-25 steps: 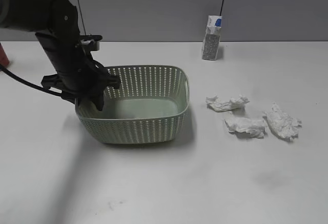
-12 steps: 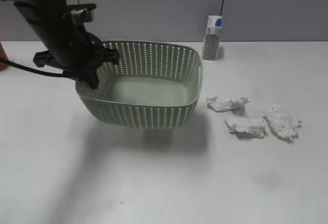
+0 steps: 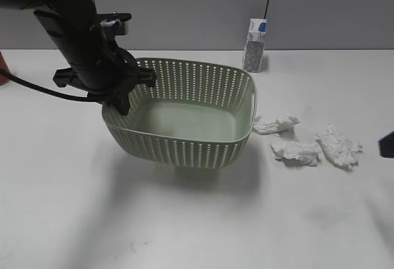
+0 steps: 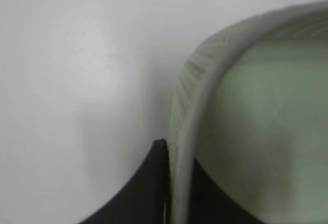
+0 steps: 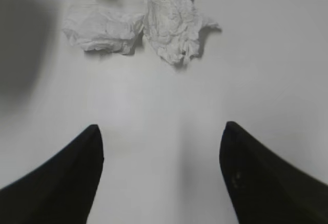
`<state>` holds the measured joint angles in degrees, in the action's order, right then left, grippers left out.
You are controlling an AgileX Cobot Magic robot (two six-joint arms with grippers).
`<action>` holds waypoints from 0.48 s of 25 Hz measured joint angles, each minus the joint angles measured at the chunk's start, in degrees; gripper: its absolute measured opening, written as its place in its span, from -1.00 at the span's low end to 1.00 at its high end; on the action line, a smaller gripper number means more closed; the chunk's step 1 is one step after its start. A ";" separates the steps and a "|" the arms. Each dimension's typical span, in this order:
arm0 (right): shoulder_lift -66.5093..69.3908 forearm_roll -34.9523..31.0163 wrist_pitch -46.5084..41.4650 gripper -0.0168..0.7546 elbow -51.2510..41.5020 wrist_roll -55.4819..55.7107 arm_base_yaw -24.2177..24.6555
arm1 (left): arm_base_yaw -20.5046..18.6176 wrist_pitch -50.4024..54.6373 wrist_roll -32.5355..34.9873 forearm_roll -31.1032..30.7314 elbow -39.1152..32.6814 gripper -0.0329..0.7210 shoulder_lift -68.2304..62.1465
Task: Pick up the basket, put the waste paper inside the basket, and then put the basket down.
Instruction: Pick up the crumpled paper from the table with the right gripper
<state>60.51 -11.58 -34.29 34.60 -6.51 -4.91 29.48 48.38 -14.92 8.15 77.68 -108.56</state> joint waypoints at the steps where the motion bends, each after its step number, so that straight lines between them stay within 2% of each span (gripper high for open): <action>1: 6.39 -0.93 1.88 0.50 1.51 -1.66 0.00 | 0.00 0.00 0.00 0.00 0.00 -0.91 0.00; 6: 31.52 -1.26 6.03 0.50 12.81 -4.78 0.00 | -0.06 0.44 -0.06 0.05 0.00 -0.91 0.00; 12: 45.93 3.49 10.57 0.50 20.63 -5.07 0.00 | -1.00 0.80 -0.13 -0.01 0.00 -0.91 0.00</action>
<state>106.43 -8.09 -23.72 55.23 -11.58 -4.91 28.48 49.18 -15.06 8.14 77.68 -108.56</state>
